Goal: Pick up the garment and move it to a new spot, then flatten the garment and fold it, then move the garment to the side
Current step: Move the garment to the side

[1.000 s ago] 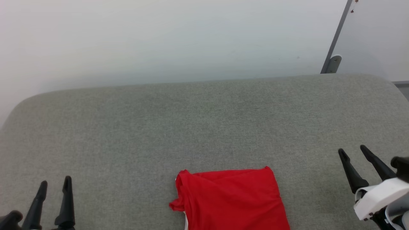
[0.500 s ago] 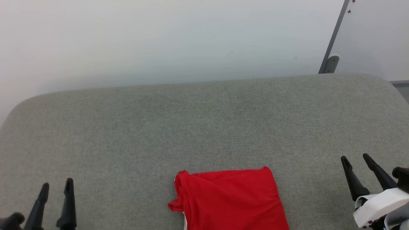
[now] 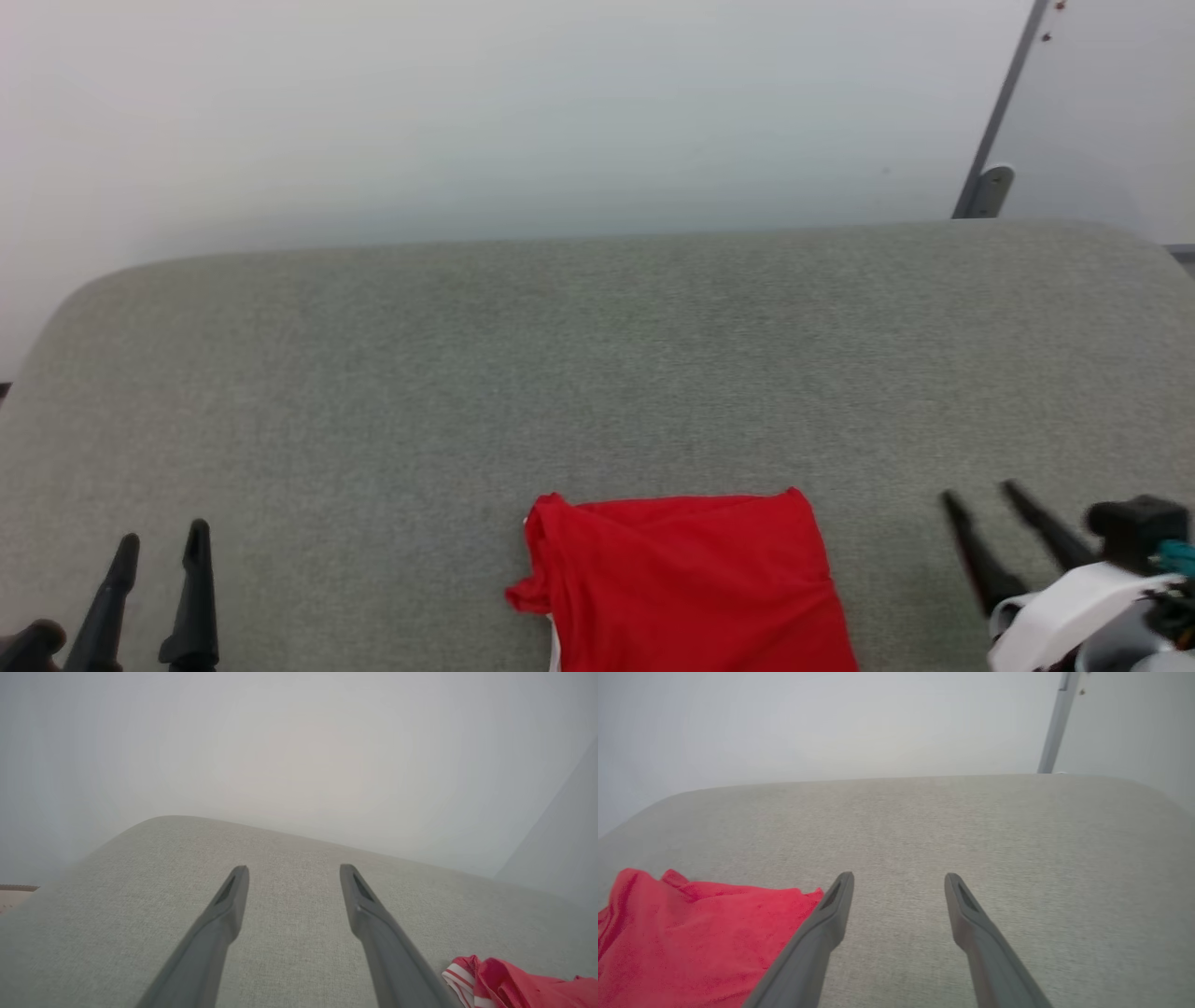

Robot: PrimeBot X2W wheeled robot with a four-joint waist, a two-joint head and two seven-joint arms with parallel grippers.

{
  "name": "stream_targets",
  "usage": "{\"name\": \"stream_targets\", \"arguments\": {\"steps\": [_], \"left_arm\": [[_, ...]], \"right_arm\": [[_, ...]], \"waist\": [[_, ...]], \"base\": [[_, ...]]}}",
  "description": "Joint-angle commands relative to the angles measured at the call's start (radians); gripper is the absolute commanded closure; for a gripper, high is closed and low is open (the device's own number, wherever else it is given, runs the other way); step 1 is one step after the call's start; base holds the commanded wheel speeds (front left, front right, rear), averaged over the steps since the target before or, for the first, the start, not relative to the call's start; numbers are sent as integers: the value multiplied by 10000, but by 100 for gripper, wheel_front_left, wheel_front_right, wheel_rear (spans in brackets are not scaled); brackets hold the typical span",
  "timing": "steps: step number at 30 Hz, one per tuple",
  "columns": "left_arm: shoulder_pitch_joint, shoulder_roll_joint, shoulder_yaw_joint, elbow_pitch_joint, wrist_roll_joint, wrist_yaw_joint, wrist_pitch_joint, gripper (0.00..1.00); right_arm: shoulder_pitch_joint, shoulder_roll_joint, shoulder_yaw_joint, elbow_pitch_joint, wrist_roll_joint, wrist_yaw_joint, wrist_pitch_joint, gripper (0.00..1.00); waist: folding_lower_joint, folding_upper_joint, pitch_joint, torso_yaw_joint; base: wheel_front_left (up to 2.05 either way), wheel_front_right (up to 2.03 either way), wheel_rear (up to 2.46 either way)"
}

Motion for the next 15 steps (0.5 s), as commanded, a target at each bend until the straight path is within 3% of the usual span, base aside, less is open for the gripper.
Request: {"name": "stream_targets", "arguments": {"steps": [1,8,15], "left_arm": [[14,22,23,23,-75,-35,-37,0],[74,80,-78,87,-205,-34,-36,0],[-203,91,-260,110,-291,-34,-36,0]], "right_arm": [[68,5,133,-71,108,-17,113,0],[141,-204,1100,-644,738,-17,1667,0],[222,-396,1237,-1049,1380,-17,3699,0]], "waist": [[0,-1,61,109],[0,-1,341,677],[0,-1,834,1238]], "base": [[0,0,0],[0,0,0],[0,0,0]]}}
